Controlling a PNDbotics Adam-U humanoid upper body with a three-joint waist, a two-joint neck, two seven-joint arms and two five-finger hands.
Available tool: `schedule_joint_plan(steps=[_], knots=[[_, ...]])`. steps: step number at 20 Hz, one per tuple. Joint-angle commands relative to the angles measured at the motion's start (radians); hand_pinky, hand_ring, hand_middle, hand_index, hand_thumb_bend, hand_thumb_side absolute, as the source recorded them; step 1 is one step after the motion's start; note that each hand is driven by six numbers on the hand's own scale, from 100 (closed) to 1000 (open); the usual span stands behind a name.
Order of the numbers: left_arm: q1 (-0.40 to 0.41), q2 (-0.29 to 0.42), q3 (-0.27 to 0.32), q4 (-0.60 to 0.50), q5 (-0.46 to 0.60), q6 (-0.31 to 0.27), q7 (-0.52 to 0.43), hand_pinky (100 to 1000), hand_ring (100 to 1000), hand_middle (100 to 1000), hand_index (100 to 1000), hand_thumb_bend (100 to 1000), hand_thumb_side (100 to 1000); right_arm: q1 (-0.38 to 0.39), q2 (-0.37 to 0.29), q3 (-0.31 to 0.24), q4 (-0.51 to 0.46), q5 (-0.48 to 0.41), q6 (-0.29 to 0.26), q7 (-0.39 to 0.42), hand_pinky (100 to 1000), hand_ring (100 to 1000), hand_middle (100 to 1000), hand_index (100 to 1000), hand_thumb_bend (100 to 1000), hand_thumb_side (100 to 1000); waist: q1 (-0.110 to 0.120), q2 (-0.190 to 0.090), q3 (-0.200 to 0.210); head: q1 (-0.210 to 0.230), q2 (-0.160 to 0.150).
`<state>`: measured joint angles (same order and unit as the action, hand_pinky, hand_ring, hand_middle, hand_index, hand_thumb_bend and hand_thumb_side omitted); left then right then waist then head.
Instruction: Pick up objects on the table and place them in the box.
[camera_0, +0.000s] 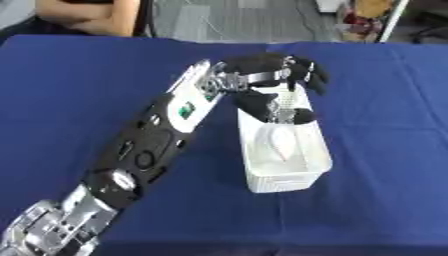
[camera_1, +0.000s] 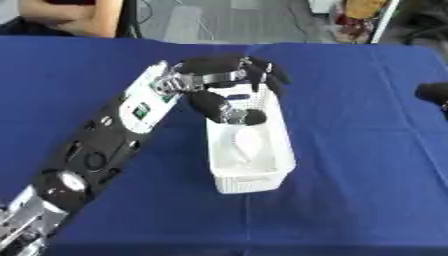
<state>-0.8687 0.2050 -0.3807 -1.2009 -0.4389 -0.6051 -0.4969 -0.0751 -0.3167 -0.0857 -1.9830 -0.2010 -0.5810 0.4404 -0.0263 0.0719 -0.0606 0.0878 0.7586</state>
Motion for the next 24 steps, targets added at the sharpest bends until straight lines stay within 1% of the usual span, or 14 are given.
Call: schedule_joint_plan(steps=[1, 12, 14, 15, 17, 18, 19, 20, 21, 22, 23, 24], knots=[[-0.012, 0.002, 0.006, -0.009, -0.027, -0.072, -0.038, 694, 791, 887, 823, 622, 893, -0.003, -0.012, -0.005, -0.017, -0.003, 0.001, 0.002, 839, 824, 776, 866, 100, 701, -0.001, -0.013, -0.002, 0.006, -0.014], [-0.007, 0.001, 0.007, 0.002, -0.055, -0.084, -0.017, 697, 790, 884, 821, 585, 877, -0.001, -0.011, -0.005, -0.017, -0.001, 0.001, 0.001, 840, 825, 775, 866, 100, 702, -0.002, -0.012, 0.000, 0.005, -0.013], [-0.004, 0.001, 0.010, 0.001, -0.053, -0.082, -0.015, 696, 789, 883, 820, 578, 876, -0.001, -0.011, -0.005, -0.017, 0.000, 0.001, 0.001, 840, 825, 775, 866, 100, 701, -0.002, -0.012, 0.000, 0.004, -0.013], [-0.002, 0.001, 0.011, 0.000, -0.050, -0.080, -0.014, 680, 781, 880, 815, 552, 866, 0.000, -0.011, -0.005, -0.017, 0.000, 0.001, 0.001, 840, 825, 775, 866, 100, 702, -0.002, -0.012, 0.001, 0.004, -0.014], [0.009, 0.002, 0.016, -0.010, -0.035, -0.075, -0.010, 664, 774, 879, 810, 534, 852, 0.000, -0.011, -0.006, -0.017, 0.001, 0.001, 0.001, 840, 825, 775, 866, 100, 701, -0.001, -0.011, 0.001, 0.002, -0.015], [0.016, 0.005, 0.019, -0.022, -0.021, -0.073, -0.006, 666, 775, 878, 811, 537, 854, 0.000, -0.011, -0.007, -0.017, 0.001, 0.001, 0.000, 840, 825, 775, 866, 100, 701, -0.001, -0.010, 0.002, 0.000, -0.016], [0.024, 0.009, 0.022, -0.035, -0.005, -0.068, -0.002, 645, 763, 880, 805, 440, 850, 0.000, -0.011, -0.007, -0.017, 0.002, 0.001, 0.000, 840, 826, 775, 866, 100, 701, -0.001, -0.009, 0.003, -0.001, -0.016], [0.038, 0.016, 0.029, -0.055, 0.026, -0.061, 0.011, 634, 761, 883, 804, 363, 859, 0.000, -0.010, -0.008, -0.017, 0.003, 0.001, 0.000, 841, 826, 774, 866, 100, 702, 0.000, -0.008, 0.004, -0.003, -0.016], [0.052, 0.024, 0.036, -0.076, 0.060, -0.050, 0.023, 620, 760, 891, 810, 254, 869, 0.001, -0.010, -0.009, -0.017, 0.005, 0.001, 0.000, 841, 827, 774, 866, 100, 702, 0.001, -0.007, 0.005, -0.005, -0.016], [0.067, 0.032, 0.045, -0.101, 0.102, -0.034, 0.038, 623, 761, 890, 809, 269, 869, 0.002, -0.010, -0.010, -0.017, 0.006, 0.002, -0.001, 841, 827, 774, 866, 100, 702, 0.002, -0.006, 0.005, -0.007, -0.016], [0.083, 0.040, 0.056, -0.128, 0.147, -0.014, 0.053, 582, 752, 899, 808, 134, 876, 0.002, -0.009, -0.011, -0.017, 0.007, 0.002, -0.002, 841, 826, 774, 866, 100, 702, 0.002, -0.005, 0.007, -0.011, -0.017], [0.104, 0.048, 0.072, -0.161, 0.202, 0.014, 0.075, 575, 751, 899, 806, 116, 877, 0.002, -0.009, -0.013, -0.017, 0.009, 0.002, -0.003, 841, 826, 774, 866, 100, 702, 0.002, -0.004, 0.008, -0.015, -0.017]])
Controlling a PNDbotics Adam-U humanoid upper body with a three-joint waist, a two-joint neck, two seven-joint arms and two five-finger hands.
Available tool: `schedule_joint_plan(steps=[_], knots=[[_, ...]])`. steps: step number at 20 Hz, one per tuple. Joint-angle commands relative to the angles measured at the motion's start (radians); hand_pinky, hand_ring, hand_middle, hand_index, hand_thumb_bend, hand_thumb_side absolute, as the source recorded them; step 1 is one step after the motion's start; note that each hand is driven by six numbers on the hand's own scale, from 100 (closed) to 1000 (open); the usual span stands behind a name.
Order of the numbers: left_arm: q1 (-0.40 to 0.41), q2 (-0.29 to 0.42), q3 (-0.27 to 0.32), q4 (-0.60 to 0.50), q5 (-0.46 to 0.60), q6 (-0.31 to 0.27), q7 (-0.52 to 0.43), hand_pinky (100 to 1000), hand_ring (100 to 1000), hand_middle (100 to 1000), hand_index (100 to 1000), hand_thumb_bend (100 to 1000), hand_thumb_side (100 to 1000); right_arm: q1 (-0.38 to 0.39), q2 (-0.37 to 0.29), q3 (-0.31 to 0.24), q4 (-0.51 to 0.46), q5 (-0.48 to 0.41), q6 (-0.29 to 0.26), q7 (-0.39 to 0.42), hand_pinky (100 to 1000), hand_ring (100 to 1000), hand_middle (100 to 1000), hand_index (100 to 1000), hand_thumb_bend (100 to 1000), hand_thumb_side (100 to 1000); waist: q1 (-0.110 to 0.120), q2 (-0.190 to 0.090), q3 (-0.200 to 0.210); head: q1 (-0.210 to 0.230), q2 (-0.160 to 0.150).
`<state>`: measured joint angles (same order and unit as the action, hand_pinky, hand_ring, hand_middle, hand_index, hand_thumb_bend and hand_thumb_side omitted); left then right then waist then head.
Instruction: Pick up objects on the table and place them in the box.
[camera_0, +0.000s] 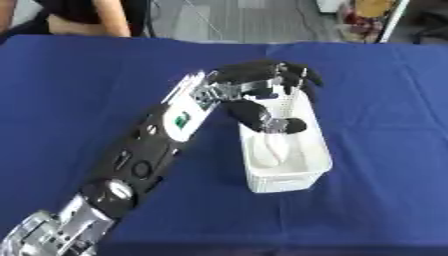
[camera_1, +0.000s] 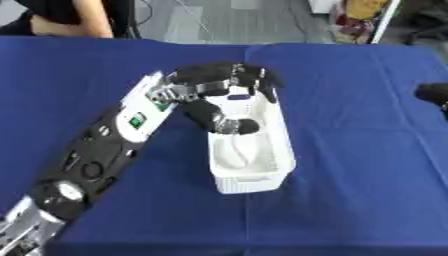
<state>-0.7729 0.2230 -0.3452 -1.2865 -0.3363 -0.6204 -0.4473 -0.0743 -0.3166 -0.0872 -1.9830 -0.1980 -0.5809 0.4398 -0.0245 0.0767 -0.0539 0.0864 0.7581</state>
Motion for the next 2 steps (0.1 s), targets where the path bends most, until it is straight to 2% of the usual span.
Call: schedule_joint_plan(steps=[1, 2], knots=[[0.029, 0.039, 0.054, -0.110, 0.156, 0.064, 0.047, 552, 746, 901, 798, 100, 882, 0.001, -0.009, -0.012, -0.017, 0.008, 0.001, -0.004, 841, 827, 775, 866, 100, 701, 0.000, -0.008, 0.003, -0.016, -0.017], [0.050, 0.048, 0.072, -0.149, 0.212, 0.104, 0.068, 548, 745, 901, 796, 100, 885, 0.001, -0.008, -0.012, -0.017, 0.010, 0.001, -0.004, 841, 827, 774, 866, 100, 702, 0.001, -0.008, 0.005, -0.018, -0.017]])
